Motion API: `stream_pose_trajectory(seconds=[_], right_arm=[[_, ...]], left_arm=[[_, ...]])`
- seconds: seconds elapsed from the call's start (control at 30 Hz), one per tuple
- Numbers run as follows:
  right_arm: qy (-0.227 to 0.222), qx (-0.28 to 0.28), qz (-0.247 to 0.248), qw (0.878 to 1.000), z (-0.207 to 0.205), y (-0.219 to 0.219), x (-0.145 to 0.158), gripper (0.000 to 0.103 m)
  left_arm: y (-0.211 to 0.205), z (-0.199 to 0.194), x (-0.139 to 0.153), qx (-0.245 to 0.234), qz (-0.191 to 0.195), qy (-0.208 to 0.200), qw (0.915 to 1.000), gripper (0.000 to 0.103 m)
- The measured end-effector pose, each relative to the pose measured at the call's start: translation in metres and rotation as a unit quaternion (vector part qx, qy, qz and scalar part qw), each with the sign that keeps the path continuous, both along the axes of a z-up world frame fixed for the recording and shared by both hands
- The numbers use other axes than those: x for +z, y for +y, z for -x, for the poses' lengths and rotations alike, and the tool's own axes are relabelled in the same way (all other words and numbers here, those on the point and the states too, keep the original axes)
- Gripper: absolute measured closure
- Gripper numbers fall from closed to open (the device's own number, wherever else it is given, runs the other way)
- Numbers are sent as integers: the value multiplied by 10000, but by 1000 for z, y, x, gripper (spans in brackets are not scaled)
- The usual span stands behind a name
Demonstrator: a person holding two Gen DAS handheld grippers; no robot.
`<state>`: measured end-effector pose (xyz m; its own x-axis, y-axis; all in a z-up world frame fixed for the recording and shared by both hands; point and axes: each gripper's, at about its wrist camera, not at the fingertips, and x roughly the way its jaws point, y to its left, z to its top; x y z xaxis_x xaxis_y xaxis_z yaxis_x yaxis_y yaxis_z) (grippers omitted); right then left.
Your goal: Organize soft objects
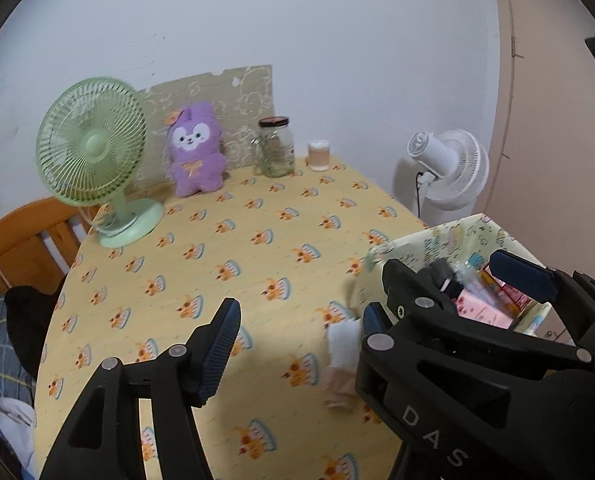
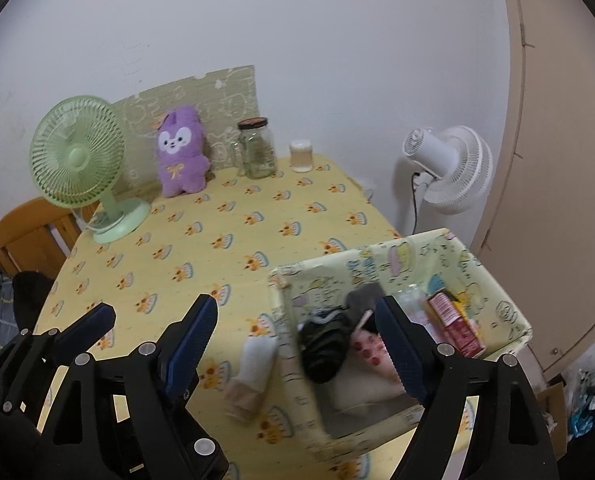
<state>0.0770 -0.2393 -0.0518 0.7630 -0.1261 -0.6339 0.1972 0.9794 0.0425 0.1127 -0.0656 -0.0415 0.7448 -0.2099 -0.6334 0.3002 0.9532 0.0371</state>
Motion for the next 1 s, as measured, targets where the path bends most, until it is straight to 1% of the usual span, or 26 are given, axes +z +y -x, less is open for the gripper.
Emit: stream_pose_trajectory(seconds=[0.1,0.27,0.3,0.33,0.37,0.4,0.47,0.53,0.67,0.8,1.0], right_arm=[[85,52,2,10000,-2,14,-1,19],[-40,60,1,10000,0,37,-1,17],[-52,53,-19,10000,0,41,-2,14],[-40,75,-59,9999,-1,45,-3,6],[-26,71,-105,9999,-1,48,-4,3],[-16,81,-135,9999,-1,52,-5,3],[6,167,-140,9998,-3,60,-8,2],[68,224,-40,9997,-4,68,-12,2],[203,252,31,9995,-8,81,-24,2],[239,157,-6,9996,-11,90,-38,2],[481,84,-82,9988,-20,100,-61,1]], left_arm=[[13,1,-1,52,13,1,10000,37],[33,3,-1,142,-21,-117,9998,37],[37,3,-2,139,7,-104,9999,37],[41,2,-4,140,47,-83,9999,37],[45,3,-5,143,80,-88,9998,37],[49,3,-6,149,86,-120,9998,37],[56,3,-10,177,66,-78,9998,36],[63,1,-15,196,91,-9,9998,36],[74,-2,-26,238,85,85,9996,35],[84,-6,-37,245,7,129,9996,33],[93,-15,-59,218,-62,367,9991,33]])
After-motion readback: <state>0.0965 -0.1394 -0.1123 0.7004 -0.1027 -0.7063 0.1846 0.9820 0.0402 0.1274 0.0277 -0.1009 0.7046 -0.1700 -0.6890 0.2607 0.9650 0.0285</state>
